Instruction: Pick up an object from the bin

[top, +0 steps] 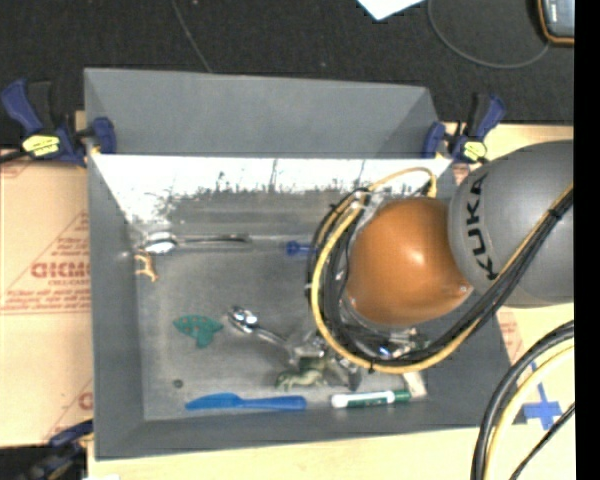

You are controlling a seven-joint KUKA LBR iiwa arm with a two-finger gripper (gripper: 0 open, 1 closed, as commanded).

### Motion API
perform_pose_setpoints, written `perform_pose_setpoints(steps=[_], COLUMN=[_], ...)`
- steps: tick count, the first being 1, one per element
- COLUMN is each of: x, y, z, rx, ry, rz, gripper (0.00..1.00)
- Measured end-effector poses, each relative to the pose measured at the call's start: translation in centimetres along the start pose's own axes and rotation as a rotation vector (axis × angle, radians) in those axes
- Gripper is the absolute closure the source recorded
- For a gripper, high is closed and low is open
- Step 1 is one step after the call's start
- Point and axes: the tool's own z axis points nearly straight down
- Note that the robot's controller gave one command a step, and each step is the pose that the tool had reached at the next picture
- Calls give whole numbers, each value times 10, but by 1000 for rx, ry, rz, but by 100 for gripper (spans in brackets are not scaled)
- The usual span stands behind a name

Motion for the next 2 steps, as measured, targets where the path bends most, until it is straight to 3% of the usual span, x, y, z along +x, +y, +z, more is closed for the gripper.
perform_pose_setpoints(steps=[2], x=[0], y=[-1], z=[-15], rx=[2], ry=[-3], rz=[7], gripper=[100])
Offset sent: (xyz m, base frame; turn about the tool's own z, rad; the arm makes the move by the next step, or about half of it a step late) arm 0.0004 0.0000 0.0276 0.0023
